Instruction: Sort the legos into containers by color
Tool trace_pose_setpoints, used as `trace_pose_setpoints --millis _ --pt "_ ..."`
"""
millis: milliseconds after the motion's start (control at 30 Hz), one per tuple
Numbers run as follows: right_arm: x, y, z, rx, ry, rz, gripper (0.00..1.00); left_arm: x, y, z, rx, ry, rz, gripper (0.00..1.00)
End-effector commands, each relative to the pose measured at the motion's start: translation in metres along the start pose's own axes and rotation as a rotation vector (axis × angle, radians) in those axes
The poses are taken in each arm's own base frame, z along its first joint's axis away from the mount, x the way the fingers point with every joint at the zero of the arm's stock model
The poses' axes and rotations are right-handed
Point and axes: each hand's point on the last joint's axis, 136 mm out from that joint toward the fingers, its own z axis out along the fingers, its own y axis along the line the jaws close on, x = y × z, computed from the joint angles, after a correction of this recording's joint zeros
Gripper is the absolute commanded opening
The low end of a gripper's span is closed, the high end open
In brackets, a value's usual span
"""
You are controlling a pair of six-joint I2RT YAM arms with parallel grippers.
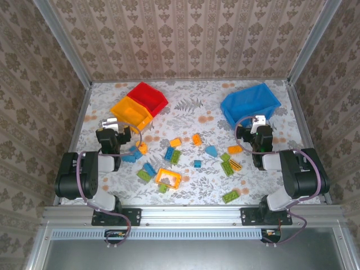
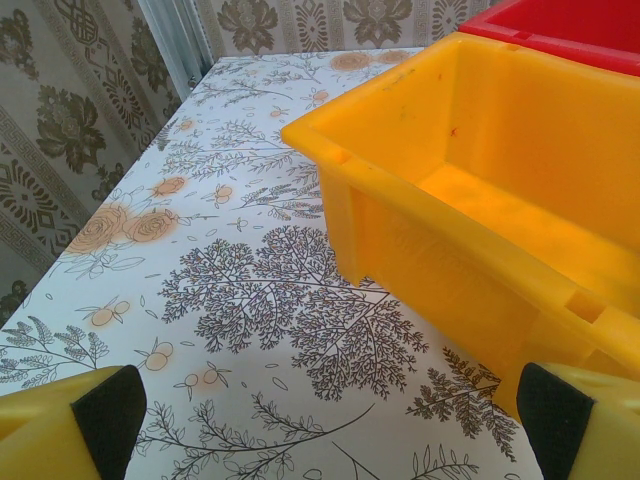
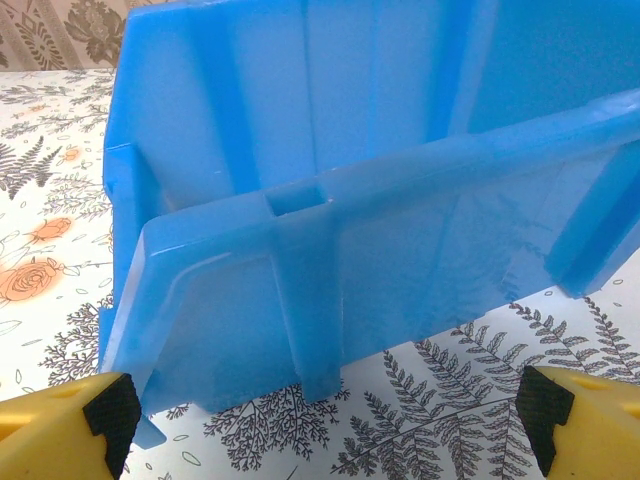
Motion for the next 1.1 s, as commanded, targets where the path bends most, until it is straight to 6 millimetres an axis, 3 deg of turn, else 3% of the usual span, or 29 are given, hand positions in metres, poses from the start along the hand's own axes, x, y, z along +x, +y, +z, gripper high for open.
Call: trace_pose_setpoints --millis 0,300,400,500,667,733,767,833,900,967,1000,1067 --pt "-0.010 0.002 0.001 -0.015 -0.018 -0.013 1.00 -0.007 -0.005 0.002 0.018 -0.012 0.019 1.00" --pt "-0.009 0.001 0.001 -0.007 -0.020 -0.008 1.00 -0.008 -0.005 0.000 0.018 -0.024 0.018 1.00" --pt "-0.026 -0.002 -0.014 0.017 -0.063 -0.007 1.00 -0.030 -0.007 -0.015 -0.028 -0.049 0.080 1.00" --pt "-0.069 -0.002 -0.044 0.053 -0.133 -0.010 1.00 -0.072 -0.018 -0.044 -0.058 -0.101 0.094 1.00" --pt "-0.171 0.027 -0.108 0.031 -0.255 -0.008 1.00 -0.144 -0.018 -0.098 -0.115 -0.195 -0.021 1.00" --pt "-0.206 0.029 -0.135 0.025 -0.249 0.142 1.00 -0.171 -0.012 -0.117 -0.133 -0.206 -0.124 1.00" --pt "-0.208 0.027 -0.142 0.010 -0.183 0.247 1.00 -0.173 -0.007 -0.123 -0.137 -0.152 -0.234 1.00" --pt "-0.198 0.027 -0.150 -0.028 -0.053 0.439 1.00 -0.155 -0.001 -0.134 -0.104 0.094 -0.409 1.00" --pt "-0.188 0.029 -0.142 -0.128 0.000 0.597 1.00 -0.145 -0.019 -0.119 0.071 0.217 -0.541 1.00" --pt "-0.168 0.028 -0.134 -0.081 0.121 0.620 1.00 -0.127 -0.021 -0.105 0.129 0.364 -0.716 0.97" --pt "-0.151 0.024 -0.131 0.014 0.241 0.582 1.00 -0.119 -0.018 -0.101 0.093 0.428 -0.735 0.96" --pt "-0.138 0.021 -0.126 0.129 0.398 0.483 1.00 -0.113 -0.016 -0.095 0.040 0.501 -0.725 0.96"
